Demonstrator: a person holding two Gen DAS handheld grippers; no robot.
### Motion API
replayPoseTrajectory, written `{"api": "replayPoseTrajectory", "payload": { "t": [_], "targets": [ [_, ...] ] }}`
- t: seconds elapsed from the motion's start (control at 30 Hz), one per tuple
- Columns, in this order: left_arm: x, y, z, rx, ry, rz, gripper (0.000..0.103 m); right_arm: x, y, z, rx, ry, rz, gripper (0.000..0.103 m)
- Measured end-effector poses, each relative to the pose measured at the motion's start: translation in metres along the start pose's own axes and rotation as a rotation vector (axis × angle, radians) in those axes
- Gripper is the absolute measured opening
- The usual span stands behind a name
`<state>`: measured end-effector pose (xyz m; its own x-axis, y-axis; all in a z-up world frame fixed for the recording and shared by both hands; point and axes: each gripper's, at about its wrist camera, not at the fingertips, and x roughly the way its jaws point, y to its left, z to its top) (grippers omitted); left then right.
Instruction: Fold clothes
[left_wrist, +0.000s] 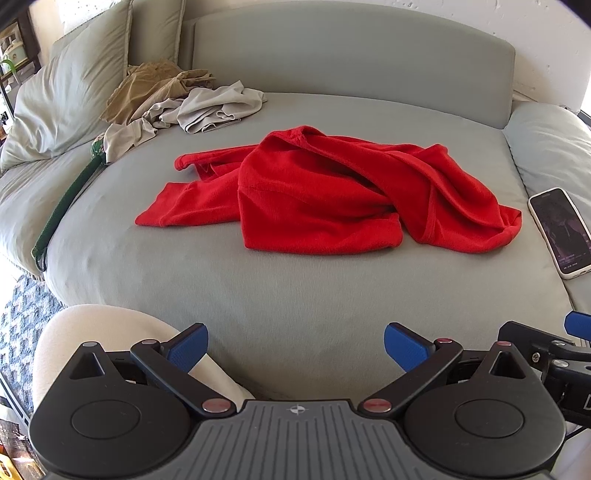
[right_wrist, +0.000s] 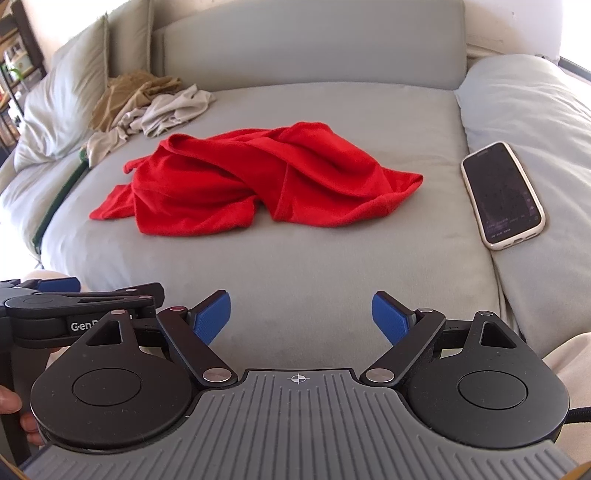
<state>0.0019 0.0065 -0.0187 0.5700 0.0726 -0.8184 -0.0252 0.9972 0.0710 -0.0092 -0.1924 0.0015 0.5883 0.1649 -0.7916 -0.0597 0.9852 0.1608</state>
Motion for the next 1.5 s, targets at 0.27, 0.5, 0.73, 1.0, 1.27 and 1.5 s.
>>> {"api": "replayPoseTrajectory", "payload": {
  "t": [0.27, 0.5, 0.73, 1.0, 1.27, 1.5],
  "targets": [
    [0.011, 0.009, 0.004, -0.017, -0.020, 0.013, 0.101, 0.009, -0.009, 0.002, 0.050, 0.020, 0.037, 0.088],
    [0.022, 0.037, 0.022, -0.105, -0.107, 0.039, 0.090, 0.022, -0.037, 0.007, 0.248, 0.022, 0.189, 0.087],
    [0.029, 0.072, 0.052, -0.261, -0.234, -0.081, 0.069, 0.040, -0.059, 0.018, 0.403, -0.003, 0.269, 0.086],
    [0.066, 0.079, 0.097, -0.356, -0.257, -0.141, 0.049, 0.055, -0.063, 0.028, 0.390, 0.003, 0.289, 0.086],
    [0.105, 0.072, 0.102, -0.178, -0.256, -0.181, 0.055, 0.066, -0.073, 0.031, 0.389, 0.005, 0.284, 0.086],
    [0.119, 0.068, 0.103, -0.131, -0.273, -0.255, 0.008, 0.073, -0.077, 0.031, 0.401, 0.022, 0.283, 0.086]
  ]
}}
